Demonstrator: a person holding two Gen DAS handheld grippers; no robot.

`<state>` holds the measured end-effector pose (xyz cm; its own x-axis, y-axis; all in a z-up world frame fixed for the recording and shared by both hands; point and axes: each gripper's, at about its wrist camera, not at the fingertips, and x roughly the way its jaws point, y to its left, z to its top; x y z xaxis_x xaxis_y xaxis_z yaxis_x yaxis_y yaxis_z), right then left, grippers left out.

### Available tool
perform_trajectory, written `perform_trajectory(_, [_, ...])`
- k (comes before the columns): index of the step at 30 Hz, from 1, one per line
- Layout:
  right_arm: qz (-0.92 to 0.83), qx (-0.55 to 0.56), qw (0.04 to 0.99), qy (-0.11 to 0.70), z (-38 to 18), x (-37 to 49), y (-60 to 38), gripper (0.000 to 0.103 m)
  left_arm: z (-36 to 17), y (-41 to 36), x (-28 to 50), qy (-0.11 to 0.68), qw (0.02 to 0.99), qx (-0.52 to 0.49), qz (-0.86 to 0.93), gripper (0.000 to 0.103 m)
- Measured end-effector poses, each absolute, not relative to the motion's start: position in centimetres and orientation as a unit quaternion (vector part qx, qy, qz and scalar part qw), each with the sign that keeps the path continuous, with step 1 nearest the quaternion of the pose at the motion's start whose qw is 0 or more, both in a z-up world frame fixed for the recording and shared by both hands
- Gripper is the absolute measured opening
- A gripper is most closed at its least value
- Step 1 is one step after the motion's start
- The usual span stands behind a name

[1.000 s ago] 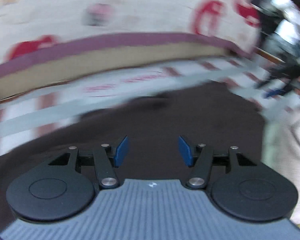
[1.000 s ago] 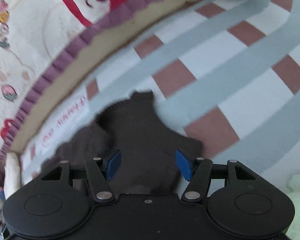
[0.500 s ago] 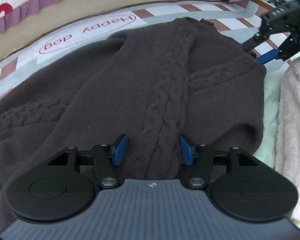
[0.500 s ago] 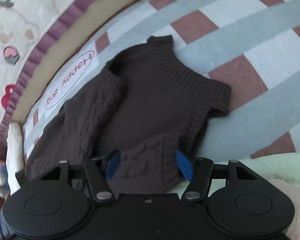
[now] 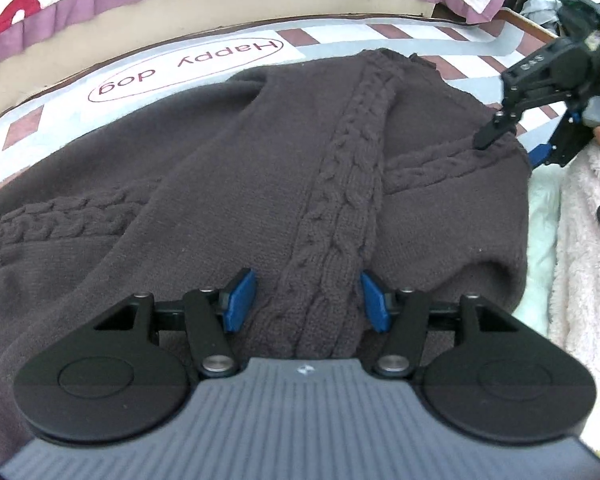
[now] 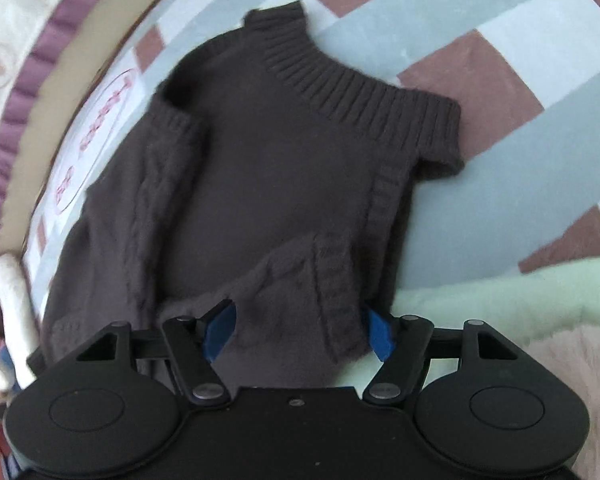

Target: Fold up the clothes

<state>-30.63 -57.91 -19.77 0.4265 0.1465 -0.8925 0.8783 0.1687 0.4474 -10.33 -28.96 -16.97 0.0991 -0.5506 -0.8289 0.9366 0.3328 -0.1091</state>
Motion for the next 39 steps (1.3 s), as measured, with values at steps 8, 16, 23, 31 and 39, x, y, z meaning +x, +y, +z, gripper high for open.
perform_trajectory(8, [-0.328,0.584,0.637,0.382,-20.3,-31.4,-58.4,0.070,-17.2,-28.7,-10.2,0.413,0.705,0.226,-0.530,0.057])
perform_trajectory(16, [-0.267,0.472,0.803,0.246,-15.0,-30.4,-55.1,0.017,-17.3,-28.1,-9.8,0.423,0.702,0.208,-0.534,0.058])
perform_trajectory(23, [-0.079,0.284,0.932,0.210,-8.8,-23.4,-47.1,0.016,-15.3,-24.0,-7.3,0.451,0.687,0.121,-0.557,0.058])
perform_trajectory(31, [0.044,0.038,0.917,0.396,-14.0,-16.3,-34.6,0.016,-15.4,-16.3,-2.9,0.492,0.755,0.023,-0.433,0.059])
perform_trajectory(39, [0.059,0.054,0.919,0.386,-16.5,-18.0,-34.9,0.016,-14.8,-15.6,-2.5,0.454,0.740,-0.027,-0.495,0.059])
